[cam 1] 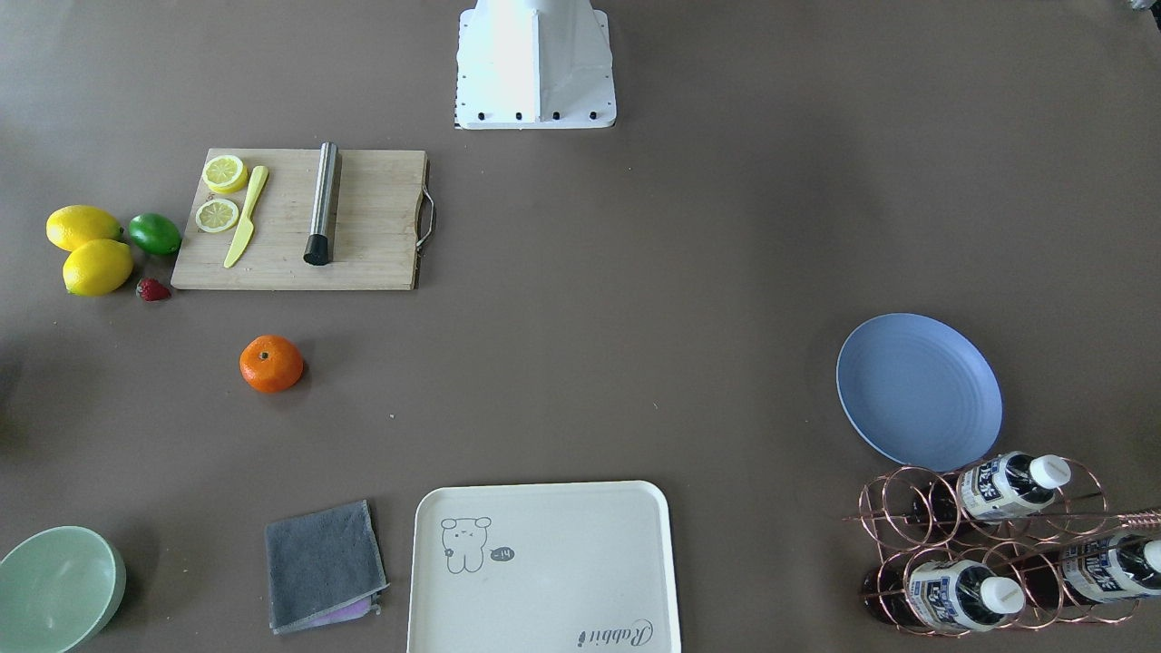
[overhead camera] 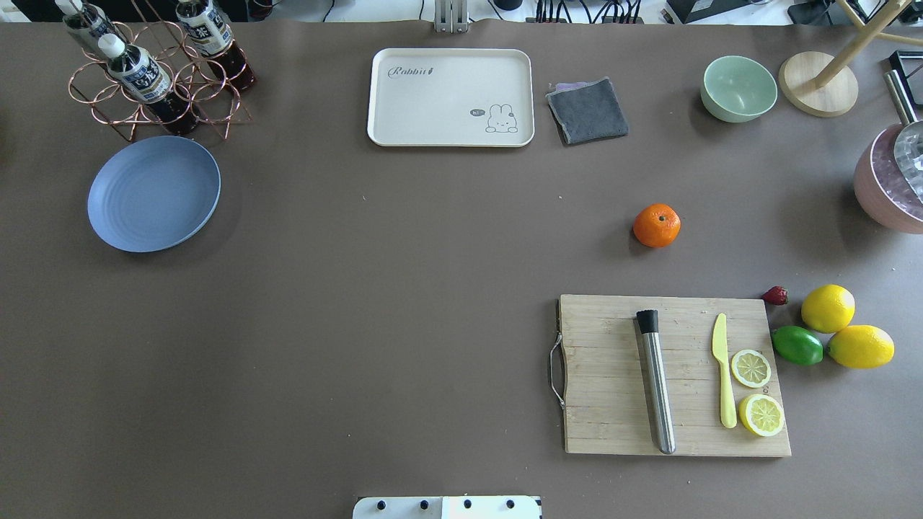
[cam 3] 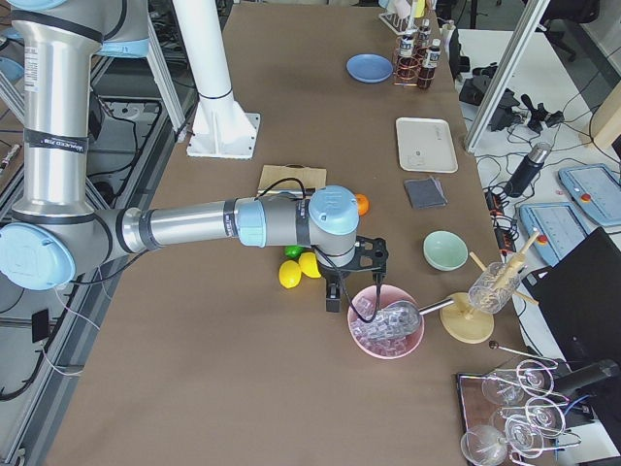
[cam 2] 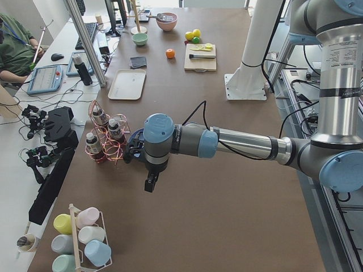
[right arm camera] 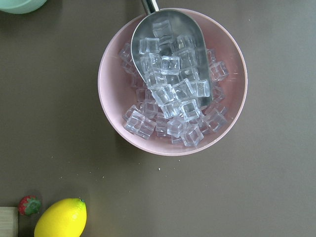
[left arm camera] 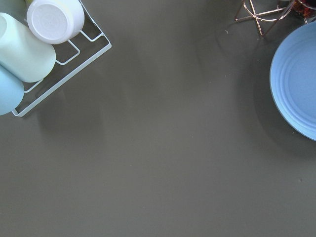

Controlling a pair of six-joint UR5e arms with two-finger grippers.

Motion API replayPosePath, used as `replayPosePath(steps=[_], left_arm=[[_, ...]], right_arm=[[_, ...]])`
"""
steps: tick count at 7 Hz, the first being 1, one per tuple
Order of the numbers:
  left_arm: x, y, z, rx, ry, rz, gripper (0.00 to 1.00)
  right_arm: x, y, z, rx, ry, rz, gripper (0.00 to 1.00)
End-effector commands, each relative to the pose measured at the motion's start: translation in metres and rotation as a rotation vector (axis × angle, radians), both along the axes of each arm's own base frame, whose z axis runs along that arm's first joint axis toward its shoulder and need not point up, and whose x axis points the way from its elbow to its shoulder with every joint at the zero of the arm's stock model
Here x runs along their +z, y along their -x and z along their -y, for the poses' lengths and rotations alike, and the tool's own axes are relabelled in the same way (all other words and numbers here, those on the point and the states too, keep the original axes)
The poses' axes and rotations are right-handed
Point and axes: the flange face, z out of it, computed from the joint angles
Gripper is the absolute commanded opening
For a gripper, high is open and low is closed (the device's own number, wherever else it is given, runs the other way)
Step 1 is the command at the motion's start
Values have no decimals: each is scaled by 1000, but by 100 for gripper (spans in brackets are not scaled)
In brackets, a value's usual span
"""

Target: Pick orange to plate

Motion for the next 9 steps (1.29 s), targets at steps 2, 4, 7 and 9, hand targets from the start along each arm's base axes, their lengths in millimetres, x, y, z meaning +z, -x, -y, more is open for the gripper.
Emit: replayPosePath(steps=[2, 4, 7, 9], left_arm=[[2, 2, -4, 4, -8, -1, 98], [5, 2, -4, 4, -2, -2, 98], [0, 2, -4, 3, -10, -4, 98], [3, 2, -4, 2, -3, -4, 98]], right_arm=[[-2, 0, 3, -2, -7, 1, 100], [-8, 0, 6, 0, -19, 1, 100], [-10, 3, 10, -5, -20, -2, 100], [-6, 3, 9, -2, -11, -5, 100]])
